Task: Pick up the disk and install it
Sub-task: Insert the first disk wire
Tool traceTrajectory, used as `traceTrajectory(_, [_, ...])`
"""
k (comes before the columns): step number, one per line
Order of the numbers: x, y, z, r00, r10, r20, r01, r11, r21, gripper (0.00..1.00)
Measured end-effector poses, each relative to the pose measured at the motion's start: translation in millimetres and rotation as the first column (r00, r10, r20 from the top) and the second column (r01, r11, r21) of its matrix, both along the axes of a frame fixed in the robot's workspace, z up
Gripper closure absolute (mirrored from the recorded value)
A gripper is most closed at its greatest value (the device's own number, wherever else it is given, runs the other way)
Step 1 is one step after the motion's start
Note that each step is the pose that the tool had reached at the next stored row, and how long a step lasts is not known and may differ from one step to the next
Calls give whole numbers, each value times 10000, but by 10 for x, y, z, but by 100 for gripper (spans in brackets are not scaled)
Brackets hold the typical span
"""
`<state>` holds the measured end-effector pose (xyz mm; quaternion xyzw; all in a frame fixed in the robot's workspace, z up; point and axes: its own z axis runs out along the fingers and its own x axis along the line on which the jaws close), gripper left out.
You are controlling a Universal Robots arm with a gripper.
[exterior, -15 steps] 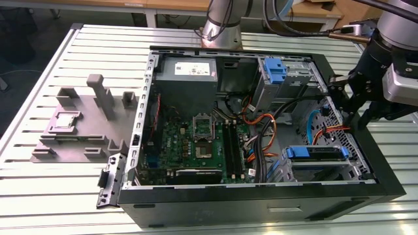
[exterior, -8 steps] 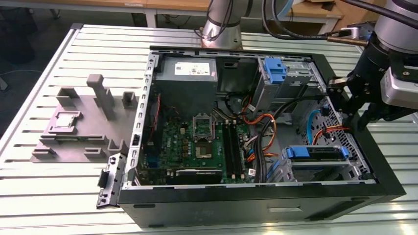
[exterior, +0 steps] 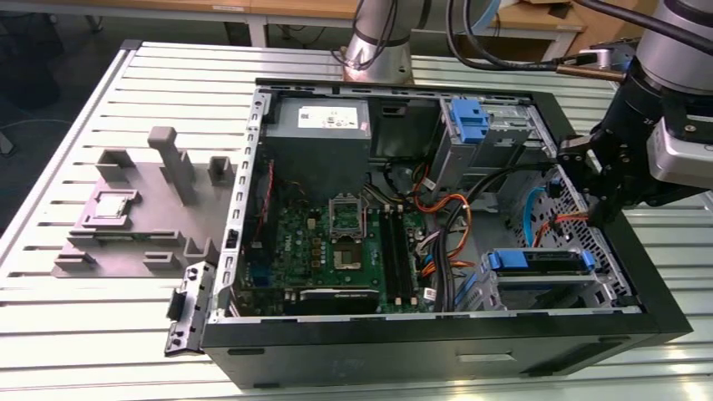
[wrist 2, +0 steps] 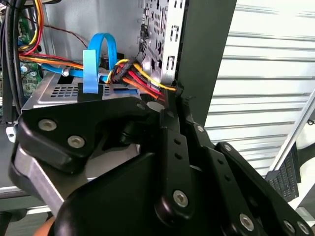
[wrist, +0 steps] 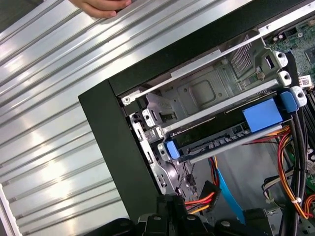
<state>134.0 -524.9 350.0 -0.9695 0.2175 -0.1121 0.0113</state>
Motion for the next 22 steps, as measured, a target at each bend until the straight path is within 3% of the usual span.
traceTrajectory(6, [0,0,62,10000,4,0,-4,10000,3,83])
traceTrajectory(19, [-43,-7,66,10000,4,0,-4,10000,-10,83])
traceTrajectory(22, [-43,-6,65,9998,-176,0,176,9998,-20,83])
